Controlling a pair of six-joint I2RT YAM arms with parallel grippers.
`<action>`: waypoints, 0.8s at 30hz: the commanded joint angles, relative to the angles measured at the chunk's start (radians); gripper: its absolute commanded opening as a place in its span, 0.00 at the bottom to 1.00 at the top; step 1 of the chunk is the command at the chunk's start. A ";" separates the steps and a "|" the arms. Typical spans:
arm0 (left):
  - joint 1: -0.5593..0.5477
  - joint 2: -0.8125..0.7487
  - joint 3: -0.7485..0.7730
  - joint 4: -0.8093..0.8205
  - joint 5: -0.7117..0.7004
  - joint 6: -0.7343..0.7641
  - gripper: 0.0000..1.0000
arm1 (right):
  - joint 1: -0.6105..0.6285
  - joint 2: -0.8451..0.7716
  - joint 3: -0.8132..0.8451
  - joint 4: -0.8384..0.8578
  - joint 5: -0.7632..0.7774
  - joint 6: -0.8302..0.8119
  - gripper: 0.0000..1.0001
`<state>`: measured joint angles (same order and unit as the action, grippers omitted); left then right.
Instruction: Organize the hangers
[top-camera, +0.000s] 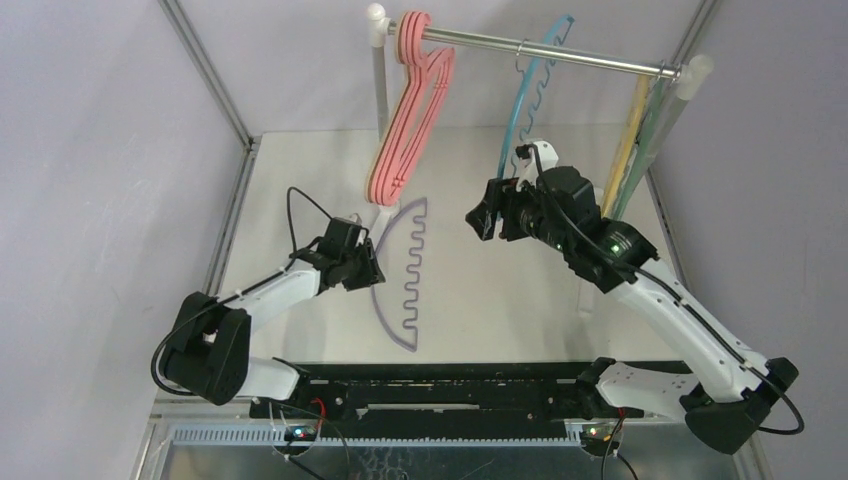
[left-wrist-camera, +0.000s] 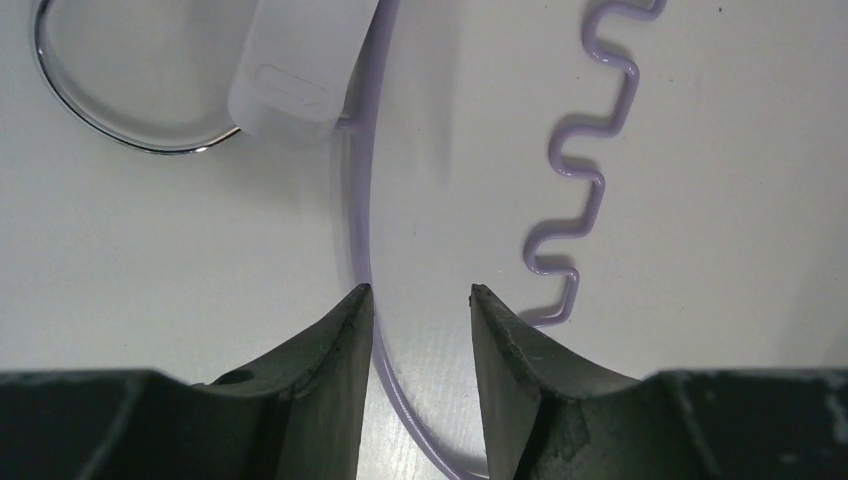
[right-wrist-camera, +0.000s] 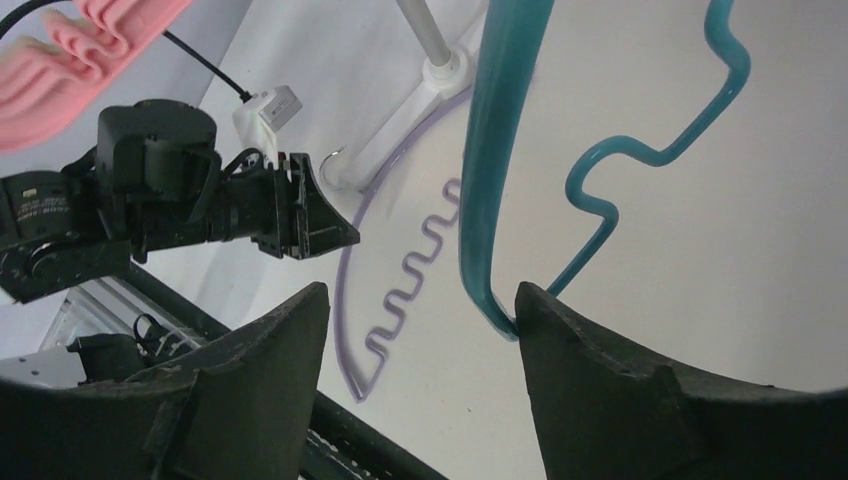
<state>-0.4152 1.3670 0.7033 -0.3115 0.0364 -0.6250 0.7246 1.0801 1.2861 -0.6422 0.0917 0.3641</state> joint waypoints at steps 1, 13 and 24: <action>-0.008 -0.002 0.029 0.019 0.001 0.005 0.46 | -0.078 0.045 -0.008 0.065 -0.168 0.032 0.78; -0.008 -0.008 -0.007 0.060 0.025 0.019 0.46 | -0.107 0.054 0.036 0.051 -0.124 0.046 1.00; -0.009 0.037 0.032 0.094 0.063 0.034 0.46 | -0.164 -0.016 0.077 0.112 0.026 -0.025 1.00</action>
<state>-0.4210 1.3907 0.7017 -0.2562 0.0715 -0.6186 0.5877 1.1011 1.3128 -0.6151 0.0647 0.3820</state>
